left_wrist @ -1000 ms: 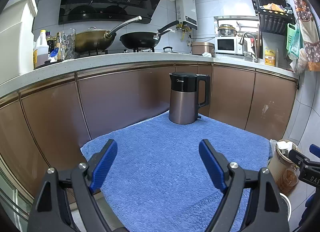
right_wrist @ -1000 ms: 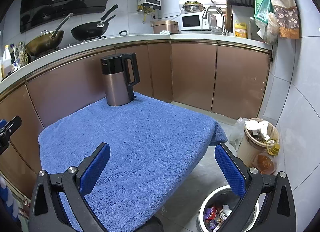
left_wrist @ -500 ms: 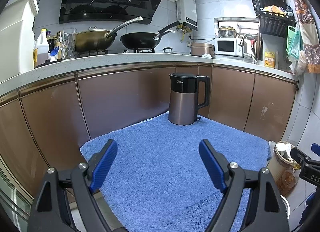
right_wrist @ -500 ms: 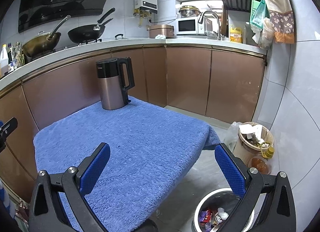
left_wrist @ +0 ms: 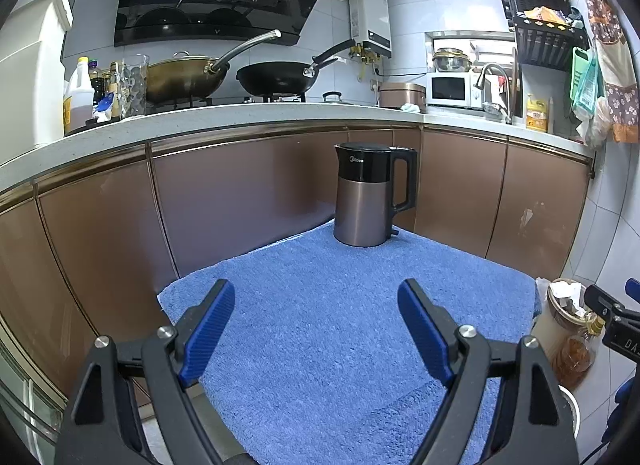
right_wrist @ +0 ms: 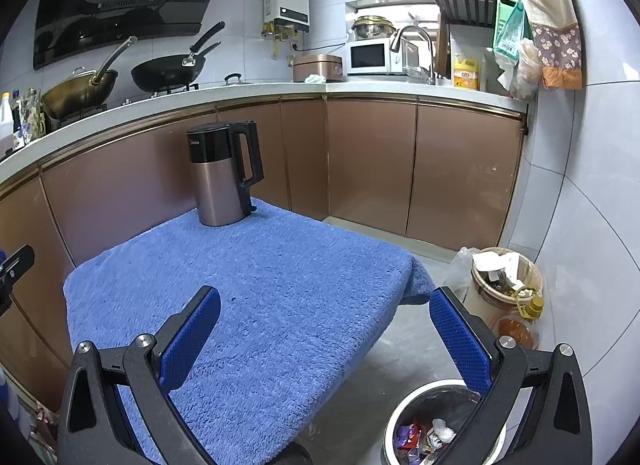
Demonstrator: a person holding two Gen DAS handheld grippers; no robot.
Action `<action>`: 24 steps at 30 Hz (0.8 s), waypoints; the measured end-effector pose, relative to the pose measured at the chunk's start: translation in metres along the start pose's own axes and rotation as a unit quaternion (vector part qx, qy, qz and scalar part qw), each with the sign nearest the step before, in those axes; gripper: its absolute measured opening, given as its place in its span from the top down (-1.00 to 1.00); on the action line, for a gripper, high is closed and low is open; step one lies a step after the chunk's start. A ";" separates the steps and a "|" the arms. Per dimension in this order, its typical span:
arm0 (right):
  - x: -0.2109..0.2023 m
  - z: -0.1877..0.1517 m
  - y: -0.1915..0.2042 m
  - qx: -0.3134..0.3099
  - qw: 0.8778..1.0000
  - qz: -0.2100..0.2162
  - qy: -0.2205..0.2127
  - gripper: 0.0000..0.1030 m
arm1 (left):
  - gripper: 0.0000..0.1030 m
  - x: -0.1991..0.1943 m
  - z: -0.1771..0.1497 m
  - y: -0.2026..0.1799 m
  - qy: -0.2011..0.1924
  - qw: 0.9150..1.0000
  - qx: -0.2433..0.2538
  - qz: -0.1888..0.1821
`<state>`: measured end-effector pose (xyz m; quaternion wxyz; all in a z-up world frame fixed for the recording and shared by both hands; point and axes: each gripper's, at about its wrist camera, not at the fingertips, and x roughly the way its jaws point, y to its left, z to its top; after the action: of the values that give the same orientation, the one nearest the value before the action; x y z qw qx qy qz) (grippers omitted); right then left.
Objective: Collect trash
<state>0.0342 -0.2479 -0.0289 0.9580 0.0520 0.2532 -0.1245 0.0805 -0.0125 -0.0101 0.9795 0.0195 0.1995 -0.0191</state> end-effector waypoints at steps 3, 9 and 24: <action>0.000 0.000 -0.002 0.000 1.000 0.000 -0.001 -0.99 | -0.61 0.000 0.000 -0.001 0.001 1.000 0.002 0.000; -0.002 0.001 -0.007 0.004 1.000 -0.001 -0.003 -1.00 | -0.61 0.000 -0.002 -0.002 0.001 1.000 0.003 0.001; -0.003 0.001 -0.012 0.008 1.000 -0.001 -0.003 -1.00 | -0.61 0.006 -0.005 0.001 0.020 1.000 0.001 -0.005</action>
<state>0.0292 -0.2588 -0.0274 0.9580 0.0589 0.2498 -0.1280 0.0846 -0.0112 -0.0171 0.9753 0.0195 0.2188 -0.0239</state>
